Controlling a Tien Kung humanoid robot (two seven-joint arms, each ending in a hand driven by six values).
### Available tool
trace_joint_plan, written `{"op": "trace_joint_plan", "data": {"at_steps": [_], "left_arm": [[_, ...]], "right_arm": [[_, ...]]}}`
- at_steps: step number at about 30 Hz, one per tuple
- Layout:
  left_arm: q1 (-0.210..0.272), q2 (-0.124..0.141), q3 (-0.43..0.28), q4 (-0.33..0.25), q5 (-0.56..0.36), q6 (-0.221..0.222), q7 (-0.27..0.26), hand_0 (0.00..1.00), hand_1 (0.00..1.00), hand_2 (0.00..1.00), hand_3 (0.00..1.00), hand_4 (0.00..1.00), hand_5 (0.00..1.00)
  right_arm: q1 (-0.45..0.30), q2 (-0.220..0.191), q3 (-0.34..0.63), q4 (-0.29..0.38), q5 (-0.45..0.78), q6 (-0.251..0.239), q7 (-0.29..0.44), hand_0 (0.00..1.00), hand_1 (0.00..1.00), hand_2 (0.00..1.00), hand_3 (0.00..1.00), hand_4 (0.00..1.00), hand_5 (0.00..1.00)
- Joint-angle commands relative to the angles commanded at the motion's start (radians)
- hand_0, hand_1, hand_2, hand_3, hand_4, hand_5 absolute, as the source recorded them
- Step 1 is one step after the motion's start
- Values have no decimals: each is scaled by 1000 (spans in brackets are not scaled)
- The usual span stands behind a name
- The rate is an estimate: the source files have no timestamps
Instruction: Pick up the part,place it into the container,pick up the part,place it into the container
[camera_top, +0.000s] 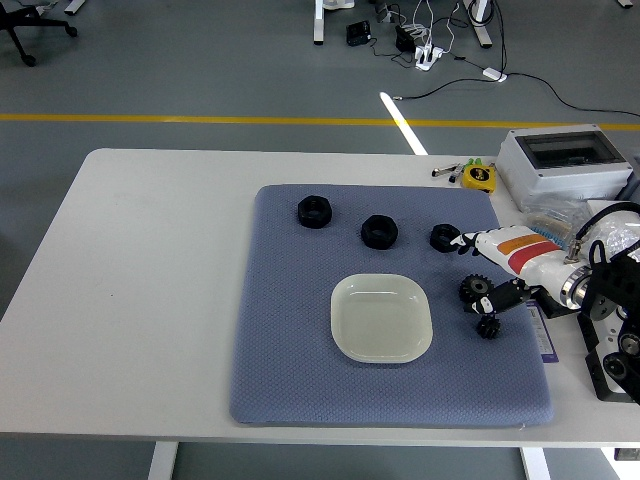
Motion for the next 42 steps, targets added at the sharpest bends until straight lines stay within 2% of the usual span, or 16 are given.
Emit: {"op": "trace_joint_plan", "data": {"at_steps": [12, 22, 40, 42], "left_arm": [[-1, 2, 3, 0, -6, 2, -1, 707, 634, 671, 582, 678, 638], [0, 2, 3, -1, -6, 2, -1, 707, 631, 670, 582, 678, 639], [1, 1, -3, -1, 2, 1, 2, 708, 631, 672, 583, 679, 637], [1, 0, -3, -1, 2, 1, 2, 708, 631, 672, 583, 679, 637]], "right_arm": [[63, 39, -67, -110, 70, -33, -16, 564, 599, 653, 706, 998, 258], [95, 65, -91, -196, 64, -26, -18, 563, 598, 652, 692, 998, 262], [91, 74, -84, -260, 44, 0, -32, 560, 595, 657, 691, 998, 255], [91, 75, -84, -264, 38, 4, -33, 528, 587, 653, 675, 984, 243]]}}
